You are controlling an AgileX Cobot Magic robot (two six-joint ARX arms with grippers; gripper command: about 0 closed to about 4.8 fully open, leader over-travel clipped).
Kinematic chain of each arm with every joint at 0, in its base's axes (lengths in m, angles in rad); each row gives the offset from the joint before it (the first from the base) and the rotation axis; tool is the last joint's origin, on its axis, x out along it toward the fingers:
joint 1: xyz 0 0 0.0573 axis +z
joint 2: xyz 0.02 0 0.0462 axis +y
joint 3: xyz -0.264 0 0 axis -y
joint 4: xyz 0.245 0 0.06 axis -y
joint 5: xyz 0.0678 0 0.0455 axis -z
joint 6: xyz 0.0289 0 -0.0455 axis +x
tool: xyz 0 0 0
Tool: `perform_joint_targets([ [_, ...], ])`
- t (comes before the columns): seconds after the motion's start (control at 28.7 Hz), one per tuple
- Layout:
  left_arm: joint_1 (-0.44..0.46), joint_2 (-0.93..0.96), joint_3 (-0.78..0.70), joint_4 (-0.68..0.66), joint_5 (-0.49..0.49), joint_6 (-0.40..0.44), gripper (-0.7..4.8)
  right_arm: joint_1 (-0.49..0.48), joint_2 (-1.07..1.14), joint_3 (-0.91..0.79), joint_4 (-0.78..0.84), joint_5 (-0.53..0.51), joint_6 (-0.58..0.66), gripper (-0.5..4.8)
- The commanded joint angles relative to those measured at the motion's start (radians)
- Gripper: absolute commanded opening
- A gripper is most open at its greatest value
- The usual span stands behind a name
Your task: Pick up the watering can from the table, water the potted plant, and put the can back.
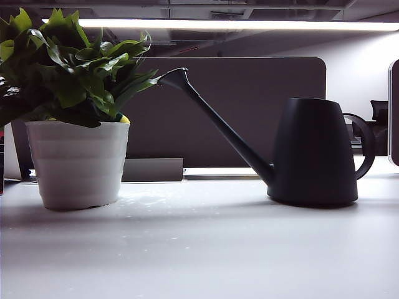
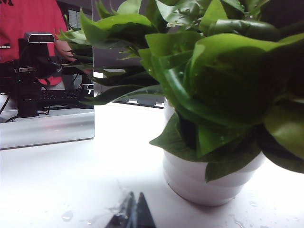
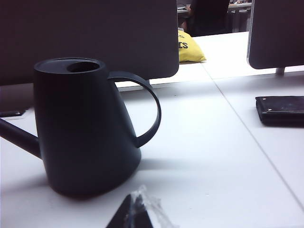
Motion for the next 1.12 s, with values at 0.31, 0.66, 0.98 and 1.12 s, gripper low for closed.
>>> perform_joint_targets([
  [0.31, 0.003, 0.001, 0.002, 0.013, -0.029, 0.018, -0.06, 0.000, -0.001, -0.004, 0.108, 0.177, -0.106, -0.01],
  [0.66, 0.001, 0.001, 0.022, 0.019, 0.007, 0.016, -0.06, 0.006, -0.001, 0.018, 0.108, 0.087, -0.111, -0.01],
  [0.98, 0.000, 0.015, 0.263, -0.180, 0.076, -0.037, -0.06, 0.005, 0.065, 0.296, 0.049, 0.081, -0.113, 2.93],
  [1.12, 0.000, 0.044, 0.391, -0.252, 0.117, -0.036, -0.06, 0.005, 0.204, 0.415, -0.001, 0.087, -0.180, 4.20],
])
